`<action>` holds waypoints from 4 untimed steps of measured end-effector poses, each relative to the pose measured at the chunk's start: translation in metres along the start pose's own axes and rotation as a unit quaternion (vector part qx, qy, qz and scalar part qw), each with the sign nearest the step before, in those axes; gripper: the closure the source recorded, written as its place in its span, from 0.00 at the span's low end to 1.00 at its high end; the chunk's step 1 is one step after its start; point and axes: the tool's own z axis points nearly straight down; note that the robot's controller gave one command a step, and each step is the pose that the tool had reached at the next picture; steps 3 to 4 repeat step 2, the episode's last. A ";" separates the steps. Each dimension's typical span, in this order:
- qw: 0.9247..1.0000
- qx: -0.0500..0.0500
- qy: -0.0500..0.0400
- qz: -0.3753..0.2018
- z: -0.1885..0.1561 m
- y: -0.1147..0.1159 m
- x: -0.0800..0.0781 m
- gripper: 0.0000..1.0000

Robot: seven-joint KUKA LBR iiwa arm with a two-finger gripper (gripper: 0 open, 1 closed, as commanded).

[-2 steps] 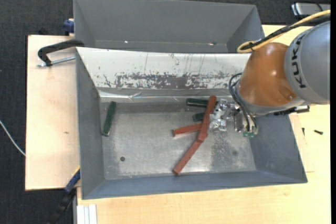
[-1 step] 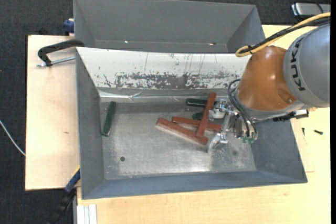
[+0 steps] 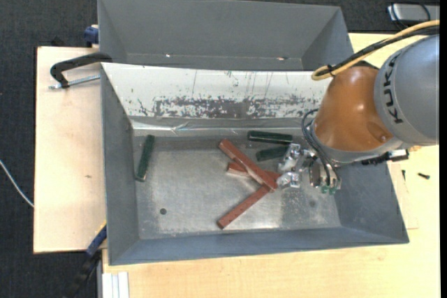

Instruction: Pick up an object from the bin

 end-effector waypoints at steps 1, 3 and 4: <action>1.000 0.000 0.000 0.000 0.000 0.000 0.000 1.00; 1.000 0.000 0.015 -0.001 -0.132 -0.018 0.014 1.00; 1.000 0.000 0.015 -0.001 -0.132 -0.018 0.014 1.00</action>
Offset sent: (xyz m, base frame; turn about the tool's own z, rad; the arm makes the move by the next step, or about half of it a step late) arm -0.0231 -0.0154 0.1303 -0.0019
